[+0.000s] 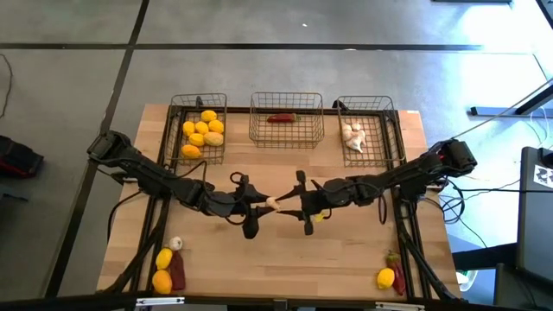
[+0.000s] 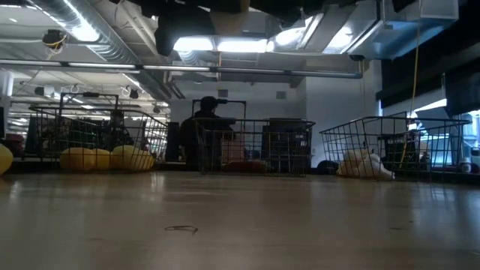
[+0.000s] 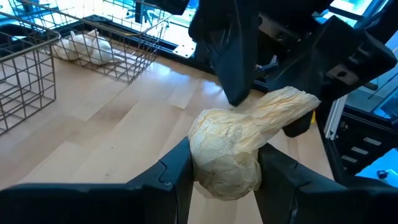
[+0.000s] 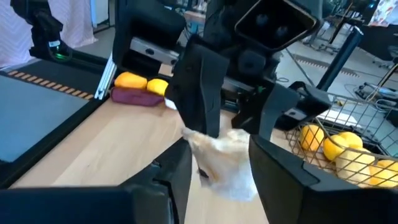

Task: Sort produce into baskets
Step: Put the white garlic into the right gold wire basket

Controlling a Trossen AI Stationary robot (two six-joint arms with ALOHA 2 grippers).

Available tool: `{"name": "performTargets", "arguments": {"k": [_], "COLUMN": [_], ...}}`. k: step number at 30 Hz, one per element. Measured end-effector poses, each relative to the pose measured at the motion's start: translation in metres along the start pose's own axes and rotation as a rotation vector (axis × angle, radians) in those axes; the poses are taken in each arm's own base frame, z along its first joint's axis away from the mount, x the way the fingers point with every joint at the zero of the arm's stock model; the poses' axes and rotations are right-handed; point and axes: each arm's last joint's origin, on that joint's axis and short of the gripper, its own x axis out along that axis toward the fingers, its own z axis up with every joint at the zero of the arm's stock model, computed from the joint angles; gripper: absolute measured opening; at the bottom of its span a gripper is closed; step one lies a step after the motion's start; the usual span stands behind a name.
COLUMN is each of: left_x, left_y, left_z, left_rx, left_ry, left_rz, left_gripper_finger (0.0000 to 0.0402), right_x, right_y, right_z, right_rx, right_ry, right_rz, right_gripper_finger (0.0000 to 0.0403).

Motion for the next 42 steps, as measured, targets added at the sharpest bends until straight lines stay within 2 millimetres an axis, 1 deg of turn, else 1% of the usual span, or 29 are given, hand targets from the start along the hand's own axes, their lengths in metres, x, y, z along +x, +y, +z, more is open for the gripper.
{"name": "performTargets", "arguments": {"k": [3,8,10,15,18,21,24,26,29,34,39,42], "left_x": [0.000,0.000,0.000,0.000,0.001,0.002,0.004,0.004,0.004,0.004,0.003,0.003], "left_y": [0.000,0.000,0.000,0.000,0.001,0.003,0.007,0.009,0.009,0.009,0.009,0.009], "left_z": [0.000,-0.001,-0.001,-0.002,-0.001,-0.001,-0.002,-0.003,-0.003,-0.005,-0.005,-0.005], "left_rx": [0.001,0.004,0.006,-0.019,-0.021,-0.020,-0.016,-0.012,-0.010,0.003,0.004,0.009], "left_ry": [0.002,0.007,0.010,0.020,0.032,0.045,0.064,0.074,0.076,0.091,0.092,0.093], "left_rz": [0.001,0.002,0.003,-0.010,-0.031,-0.035,-0.015,-0.005,-0.003,0.004,0.003,0.004], "left_gripper_finger": [0.0127,0.0127,0.0127,0.0127,0.0136,0.0166,0.0200,0.0215,0.0227,0.0229,0.0229,0.0229], "right_x": [0.000,0.000,0.000,0.000,0.000,0.000,-0.002,-0.006,-0.017,-0.042,-0.075,-0.095], "right_y": [-0.001,-0.001,-0.001,-0.001,0.000,0.000,-0.001,-0.003,-0.008,-0.018,-0.028,-0.034], "right_z": [-0.002,-0.002,-0.002,-0.002,-0.002,-0.002,-0.004,-0.003,0.004,0.017,0.029,0.034], "right_rx": [-0.002,-0.006,-0.006,-0.005,-0.004,-0.005,-0.017,-0.031,-0.040,-0.058,-0.070,-0.031], "right_ry": [0.016,0.018,0.018,0.020,0.021,0.027,0.067,0.093,0.116,0.169,0.225,0.245], "right_rz": [0.000,0.000,0.000,-0.001,0.003,0.004,-0.023,-0.065,-0.118,-0.259,-0.365,-0.379], "right_gripper_finger": [0.0115,0.0026,0.0010,0.0022,0.0013,0.0004,0.0009,0.0014,0.0015,0.0016,0.0016,0.0016]}}
